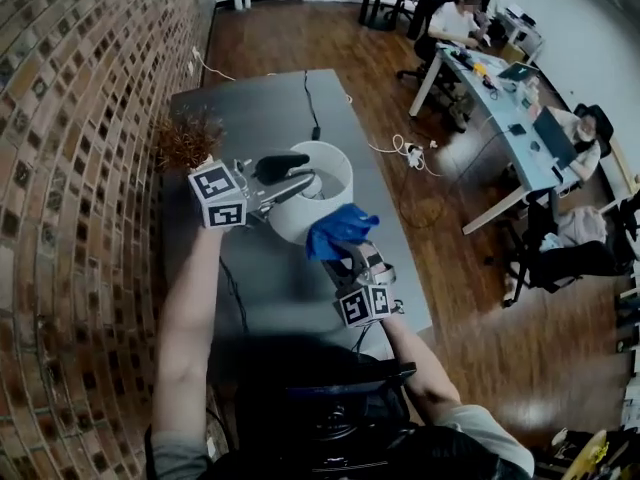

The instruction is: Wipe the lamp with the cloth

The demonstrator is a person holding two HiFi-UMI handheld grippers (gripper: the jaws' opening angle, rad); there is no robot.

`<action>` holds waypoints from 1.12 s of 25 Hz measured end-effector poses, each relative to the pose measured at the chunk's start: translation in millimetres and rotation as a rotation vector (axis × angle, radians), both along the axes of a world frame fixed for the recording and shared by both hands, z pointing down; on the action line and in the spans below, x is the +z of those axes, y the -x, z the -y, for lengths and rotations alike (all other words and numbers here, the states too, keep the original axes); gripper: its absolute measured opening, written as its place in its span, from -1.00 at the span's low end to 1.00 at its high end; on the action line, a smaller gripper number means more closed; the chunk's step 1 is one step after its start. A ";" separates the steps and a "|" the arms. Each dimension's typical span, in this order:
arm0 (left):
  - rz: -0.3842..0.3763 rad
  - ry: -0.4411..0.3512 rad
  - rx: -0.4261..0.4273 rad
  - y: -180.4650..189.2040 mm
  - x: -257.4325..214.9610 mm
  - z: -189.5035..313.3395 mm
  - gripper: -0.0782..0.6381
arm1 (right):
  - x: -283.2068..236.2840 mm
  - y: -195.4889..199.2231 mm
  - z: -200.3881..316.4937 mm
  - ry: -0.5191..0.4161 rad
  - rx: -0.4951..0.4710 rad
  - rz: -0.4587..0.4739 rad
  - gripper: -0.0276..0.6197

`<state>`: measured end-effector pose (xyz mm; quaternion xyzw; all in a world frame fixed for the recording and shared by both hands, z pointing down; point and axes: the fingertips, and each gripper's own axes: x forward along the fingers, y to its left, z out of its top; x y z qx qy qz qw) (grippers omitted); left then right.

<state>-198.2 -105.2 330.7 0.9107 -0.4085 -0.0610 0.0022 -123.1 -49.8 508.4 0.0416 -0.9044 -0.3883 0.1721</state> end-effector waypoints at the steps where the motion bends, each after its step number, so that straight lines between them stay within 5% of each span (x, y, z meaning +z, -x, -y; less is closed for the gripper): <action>1: -0.001 0.003 0.004 -0.1 0.2 0.2 -0.44 | 30.4 -4.6 -11.2 0.011 -0.013 -0.081 -0.58; 3: 0.008 0.013 0.013 -2.3 1.7 1.2 -0.44 | 36.9 -8.8 -27.4 0.008 -0.013 -0.138 -0.58; 7: 0.038 0.030 0.023 -3.7 2.6 5.3 -0.51 | -106.4 17.1 -21.2 -0.153 0.073 0.111 -0.58; 9: 0.038 0.035 0.025 -2.4 2.2 4.8 -0.50 | -144.0 36.3 -15.6 -0.258 0.114 0.161 -0.58; 12: 0.028 0.037 0.025 -0.5 3.0 4.4 -0.50 | -98.8 60.0 -22.4 -0.343 0.091 0.052 -0.57; 17: 0.070 0.062 0.079 -10.3 8.4 5.0 -0.50 | 30.5 51.3 -63.8 -0.331 -0.019 -0.317 -0.57; 19: 0.086 0.074 0.097 -12.1 10.9 4.1 -0.50 | 2.0 55.1 -68.3 -0.402 0.003 -0.282 -0.58; 23: 0.124 0.099 0.146 -11.2 12.0 -1.1 -0.50 | -89.5 90.8 -45.9 -0.687 0.173 -0.149 -0.58; 28: 0.199 0.121 0.177 -15.1 17.5 -2.4 -0.56 | -23.2 128.5 -48.0 -0.621 0.182 -0.329 -0.58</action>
